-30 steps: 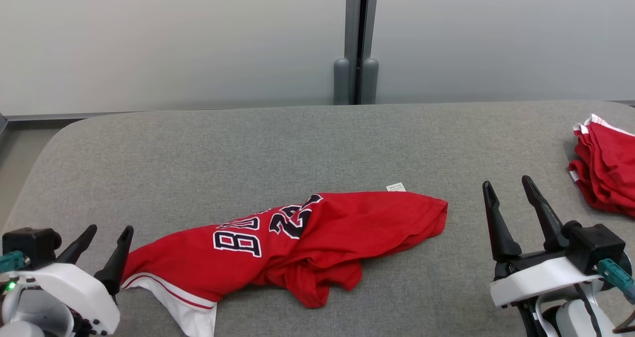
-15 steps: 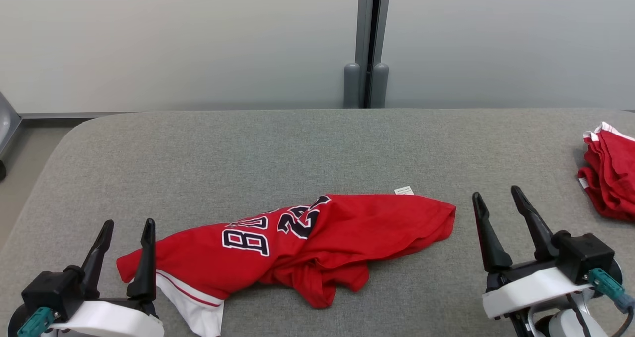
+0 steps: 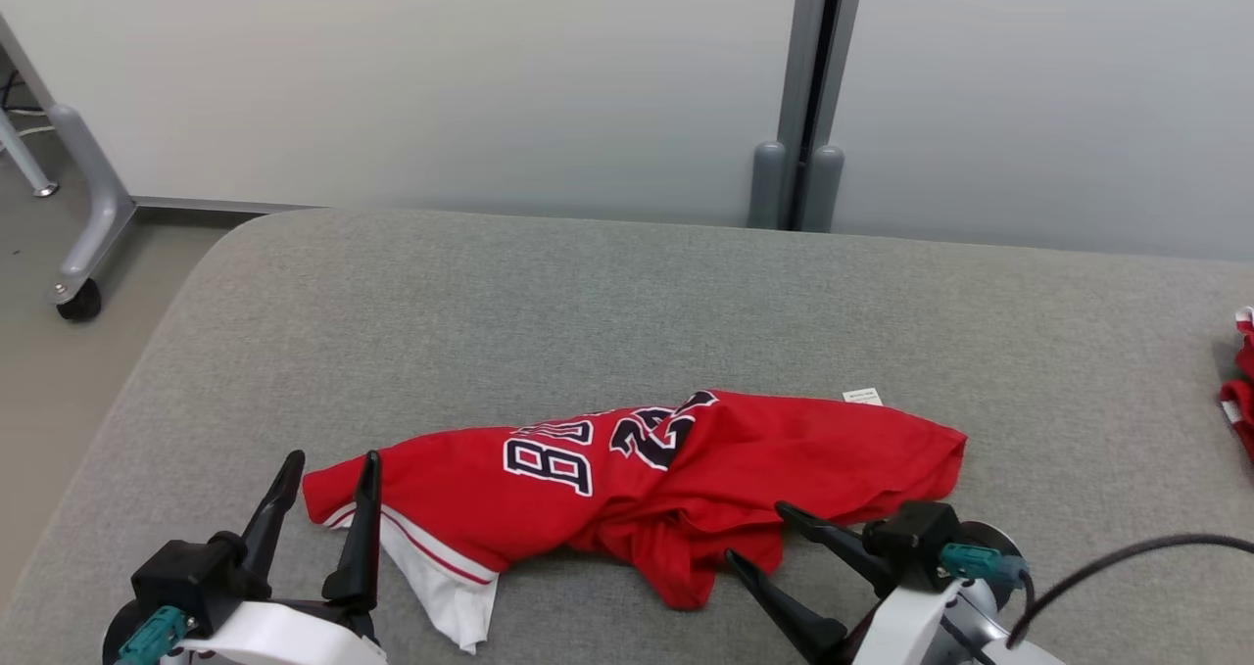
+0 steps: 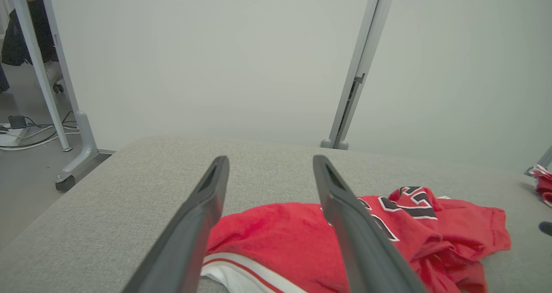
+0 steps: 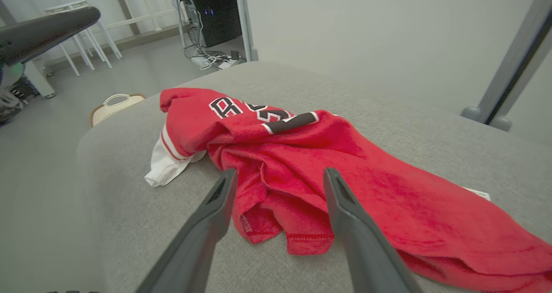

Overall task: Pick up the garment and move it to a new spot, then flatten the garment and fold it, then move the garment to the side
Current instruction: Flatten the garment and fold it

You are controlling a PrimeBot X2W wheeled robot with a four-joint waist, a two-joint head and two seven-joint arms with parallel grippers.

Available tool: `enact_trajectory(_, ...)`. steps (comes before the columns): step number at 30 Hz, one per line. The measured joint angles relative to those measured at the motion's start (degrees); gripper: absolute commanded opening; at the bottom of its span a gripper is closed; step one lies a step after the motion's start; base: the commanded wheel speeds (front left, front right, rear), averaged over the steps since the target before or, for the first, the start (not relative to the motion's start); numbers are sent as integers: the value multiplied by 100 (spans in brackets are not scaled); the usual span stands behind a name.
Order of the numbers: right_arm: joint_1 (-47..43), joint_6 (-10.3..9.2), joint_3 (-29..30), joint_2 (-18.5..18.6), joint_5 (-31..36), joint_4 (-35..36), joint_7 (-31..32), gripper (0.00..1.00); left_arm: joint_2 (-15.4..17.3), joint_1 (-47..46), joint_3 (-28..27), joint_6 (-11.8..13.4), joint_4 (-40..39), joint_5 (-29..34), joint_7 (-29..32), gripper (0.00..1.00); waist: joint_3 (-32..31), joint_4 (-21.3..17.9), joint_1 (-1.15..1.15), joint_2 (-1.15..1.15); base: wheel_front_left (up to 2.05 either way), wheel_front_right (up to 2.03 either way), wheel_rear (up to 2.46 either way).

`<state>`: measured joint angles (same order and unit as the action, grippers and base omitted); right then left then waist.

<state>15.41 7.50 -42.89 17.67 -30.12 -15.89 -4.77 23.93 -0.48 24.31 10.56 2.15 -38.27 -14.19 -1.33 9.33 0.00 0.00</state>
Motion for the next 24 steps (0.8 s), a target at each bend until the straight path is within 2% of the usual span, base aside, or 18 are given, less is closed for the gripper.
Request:
enact_trajectory(4,356,0,-472,87,-326,-226,410,100,-88,-82,81,-47,107,3,5,100,-17,243,0,0,0,0,0)
enact_trajectory(11,821,0,-784,113,-489,-823,1000,100,-165,-154,142,-137,326,-4,3,100,33,622,0,0,0,0,0)
enact_trajectory(12,873,0,-787,100,-525,-895,1072,53,-174,-169,144,-144,355,-5,3,100,39,665,0,0,0,0,0)
enact_trajectory(14,941,0,-815,79,-546,-1000,1193,21,-201,-186,151,-152,398,-8,1,100,48,735,0,0,0,0,0)
enact_trajectory(15,962,0,-838,67,-584,-1035,1241,0,-209,-186,154,-167,421,-8,-3,100,52,758,0,0,0,0,0)
enact_trajectory(21,1031,0,-992,121,-709,-1042,1332,0,-249,-186,149,-193,505,-15,-22,100,55,738,0,0,0,0,0)
enact_trajectory(24,1084,0,-1112,254,-856,-795,1259,0,-246,-184,142,-202,538,-20,-24,100,48,635,0,0,0,0,0)
